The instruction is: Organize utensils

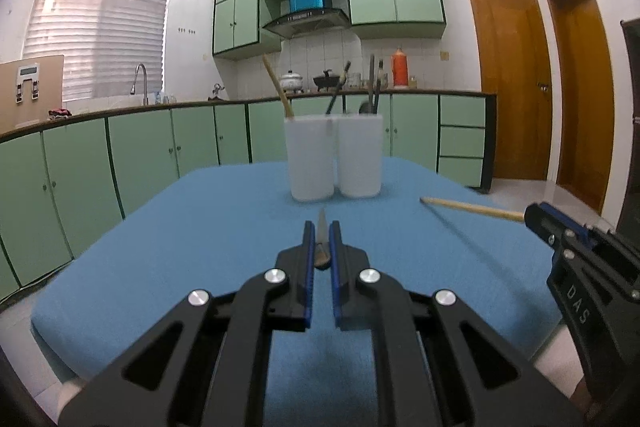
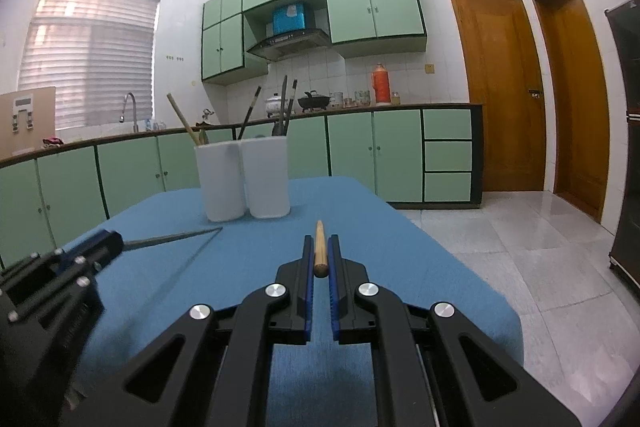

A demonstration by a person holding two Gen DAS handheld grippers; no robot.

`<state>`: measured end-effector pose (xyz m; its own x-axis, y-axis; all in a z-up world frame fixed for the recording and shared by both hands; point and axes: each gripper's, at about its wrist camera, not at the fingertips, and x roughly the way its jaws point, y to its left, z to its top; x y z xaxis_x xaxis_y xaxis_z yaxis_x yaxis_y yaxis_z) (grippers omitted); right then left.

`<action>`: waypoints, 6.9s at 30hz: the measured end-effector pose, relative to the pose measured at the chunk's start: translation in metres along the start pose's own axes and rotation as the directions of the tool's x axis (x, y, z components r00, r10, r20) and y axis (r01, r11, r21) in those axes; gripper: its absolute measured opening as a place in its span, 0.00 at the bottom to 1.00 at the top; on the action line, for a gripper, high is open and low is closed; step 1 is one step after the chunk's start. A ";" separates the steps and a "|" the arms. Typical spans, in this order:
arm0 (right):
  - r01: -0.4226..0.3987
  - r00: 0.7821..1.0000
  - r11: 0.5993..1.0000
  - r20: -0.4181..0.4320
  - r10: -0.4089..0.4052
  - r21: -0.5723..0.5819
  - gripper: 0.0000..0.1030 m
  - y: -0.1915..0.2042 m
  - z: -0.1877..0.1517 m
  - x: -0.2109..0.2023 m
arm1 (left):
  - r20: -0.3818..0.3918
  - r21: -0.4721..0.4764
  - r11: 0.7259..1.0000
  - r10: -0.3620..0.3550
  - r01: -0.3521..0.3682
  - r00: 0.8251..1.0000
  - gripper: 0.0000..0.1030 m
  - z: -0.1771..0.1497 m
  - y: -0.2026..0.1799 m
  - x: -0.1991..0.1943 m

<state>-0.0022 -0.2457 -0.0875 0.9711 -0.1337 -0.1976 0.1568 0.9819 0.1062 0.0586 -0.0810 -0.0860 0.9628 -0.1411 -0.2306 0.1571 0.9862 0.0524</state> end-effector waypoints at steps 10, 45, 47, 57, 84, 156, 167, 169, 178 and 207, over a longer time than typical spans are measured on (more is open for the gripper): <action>-0.081 0.995 0.997 0.050 0.081 0.003 0.06 -0.004 0.047 0.002 | 0.095 -0.019 1.000 -0.021 0.023 0.995 0.06 0.054 0.022 -0.015; -0.344 0.939 0.938 -0.042 0.342 -0.043 0.06 0.015 0.231 0.049 | 0.111 -0.032 0.986 -0.161 0.166 0.981 0.06 0.184 0.043 0.017; -0.340 0.940 0.939 -0.038 0.338 -0.054 0.06 0.017 0.236 0.049 | 0.123 -0.026 0.986 -0.163 0.167 0.979 0.06 0.189 0.042 0.016; -0.325 0.945 0.938 0.007 0.328 -0.122 0.06 0.032 0.268 0.045 | 0.188 -0.022 0.985 -0.163 0.170 0.969 0.06 0.213 0.040 0.011; -0.292 0.956 0.948 -0.007 0.294 -0.124 0.06 0.053 0.331 0.120 | 0.347 -0.050 0.988 -0.122 0.148 0.930 0.06 0.307 0.031 0.081; -0.306 0.924 0.950 -0.256 0.283 -0.058 0.23 0.045 0.243 0.258 | 0.032 -0.108 0.990 -0.085 0.088 0.996 0.41 0.227 0.058 0.256; -0.312 0.930 0.949 -0.221 0.295 -0.047 0.24 0.035 0.246 0.239 | 0.065 -0.125 0.988 -0.087 0.094 0.994 0.46 0.229 0.061 0.239; -0.313 0.930 0.949 -0.219 0.296 -0.044 0.24 0.034 0.244 0.236 | 0.070 -0.127 0.987 -0.087 0.096 0.994 0.46 0.229 0.063 0.235; -0.305 0.934 0.952 -0.204 0.293 -0.029 0.40 0.020 0.232 0.216 | 0.121 -0.134 0.987 -0.072 0.088 0.990 0.65 0.226 0.070 0.200; -0.225 0.957 0.972 -0.202 0.207 -0.072 0.94 0.016 0.145 0.086 | -0.025 -0.062 0.998 0.001 -0.003 1.000 0.95 0.134 0.076 0.060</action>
<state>0.1099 -0.2612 0.0380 0.9259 0.1018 -0.3638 -0.0790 0.9939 0.0772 0.1579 -0.0265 0.0342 0.9571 -0.1378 -0.2549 0.1406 0.9900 -0.0074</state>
